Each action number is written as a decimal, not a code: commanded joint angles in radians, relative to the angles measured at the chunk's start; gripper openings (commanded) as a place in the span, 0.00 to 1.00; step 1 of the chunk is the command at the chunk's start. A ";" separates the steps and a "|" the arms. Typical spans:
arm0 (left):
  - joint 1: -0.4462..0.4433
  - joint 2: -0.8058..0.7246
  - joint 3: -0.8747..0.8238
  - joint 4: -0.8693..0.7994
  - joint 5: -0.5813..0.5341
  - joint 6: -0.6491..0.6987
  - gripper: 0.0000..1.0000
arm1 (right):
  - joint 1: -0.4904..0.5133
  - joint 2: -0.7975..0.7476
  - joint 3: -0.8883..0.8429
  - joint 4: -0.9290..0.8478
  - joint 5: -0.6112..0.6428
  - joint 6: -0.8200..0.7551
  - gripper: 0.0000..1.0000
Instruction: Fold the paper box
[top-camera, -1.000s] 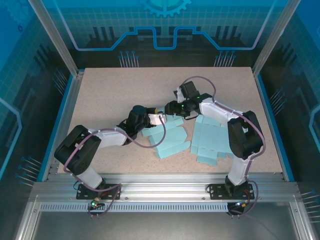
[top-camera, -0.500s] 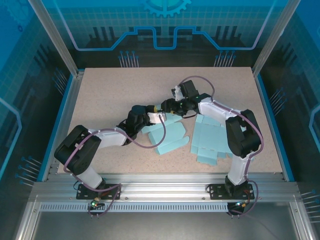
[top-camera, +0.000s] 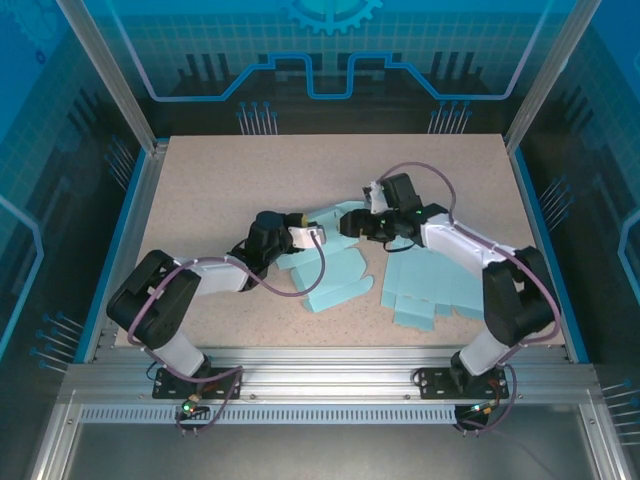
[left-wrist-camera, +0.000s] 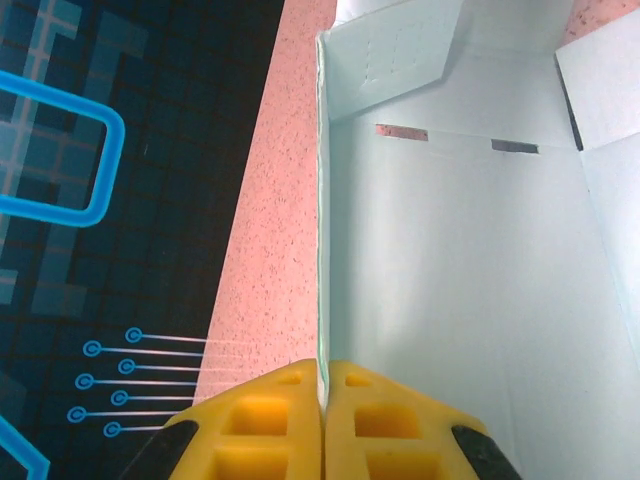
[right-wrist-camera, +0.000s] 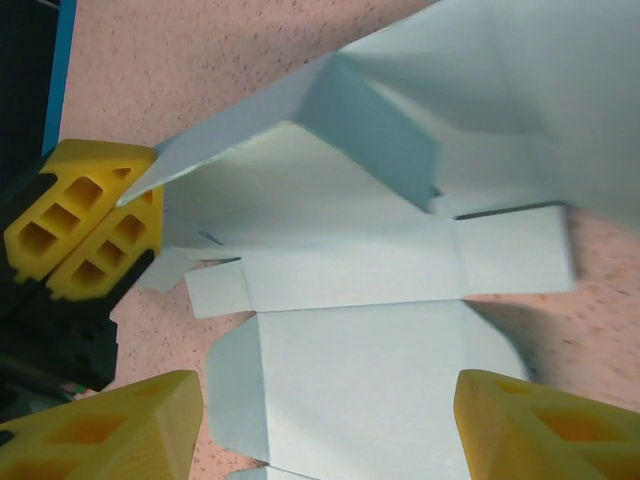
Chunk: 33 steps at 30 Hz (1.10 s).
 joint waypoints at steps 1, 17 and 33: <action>0.021 -0.037 -0.027 0.064 0.069 -0.055 0.00 | -0.038 -0.019 -0.056 0.051 0.020 -0.031 0.69; 0.088 -0.073 -0.059 0.103 0.160 -0.164 0.00 | -0.072 0.203 0.036 0.118 0.000 -0.115 0.66; 0.089 -0.057 -0.039 0.075 0.179 -0.178 0.00 | -0.071 0.330 0.079 0.250 -0.115 -0.083 0.59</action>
